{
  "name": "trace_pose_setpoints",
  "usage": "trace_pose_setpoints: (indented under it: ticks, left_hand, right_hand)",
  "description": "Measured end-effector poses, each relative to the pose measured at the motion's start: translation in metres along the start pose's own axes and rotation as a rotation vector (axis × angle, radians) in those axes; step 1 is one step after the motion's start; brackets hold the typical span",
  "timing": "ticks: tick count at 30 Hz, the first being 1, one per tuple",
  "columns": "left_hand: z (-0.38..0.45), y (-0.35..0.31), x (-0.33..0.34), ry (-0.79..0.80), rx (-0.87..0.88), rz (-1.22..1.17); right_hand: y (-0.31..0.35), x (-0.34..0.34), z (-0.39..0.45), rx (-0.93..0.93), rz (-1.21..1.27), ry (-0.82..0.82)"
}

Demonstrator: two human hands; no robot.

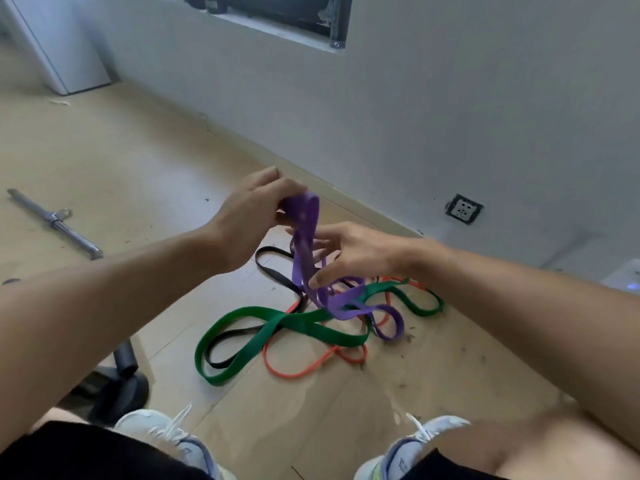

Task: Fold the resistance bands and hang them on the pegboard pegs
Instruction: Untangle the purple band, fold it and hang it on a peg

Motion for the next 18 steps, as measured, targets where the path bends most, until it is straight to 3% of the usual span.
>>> trace_pose_setpoints:
  ticks: [2,6,12,13,15,18]
  left_hand:
    - [-0.003,-0.014,0.002,0.057,0.063,0.054]
    - [-0.005,-0.04,0.004,0.096,0.169,-0.043]
    - [0.017,-0.033,-0.076,-0.204,0.121,-0.284]
    - [0.021,-0.02,-0.094,-0.246,0.075,-0.189]
    - [0.025,0.017,-0.123,-0.286,-0.081,0.228]
    - [0.016,0.078,-0.142,-0.17,-0.43,0.83]
  right_hand:
    - [0.005,0.005,0.003,-0.024,-0.089,-0.028]
    - [-0.003,0.021,0.018,-0.016,0.003,-0.018]
    - [-0.056,0.022,0.023,0.197,-0.129,0.046]
    - [-0.065,0.016,0.021,0.246,-0.131,0.02]
    - [-0.075,-0.005,0.018,0.285,-0.153,-0.124]
    - [-0.061,-0.032,0.015,0.204,-0.214,-0.37]
Point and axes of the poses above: each hand's wrist, its own z-axis towards the middle knuckle, its own x-axis out of the palm, y = z × x, the point moved 6 cm from there along z, towards the middle knuckle, and after that the axes turned 7 degrees about z, right-handed, at the moved point
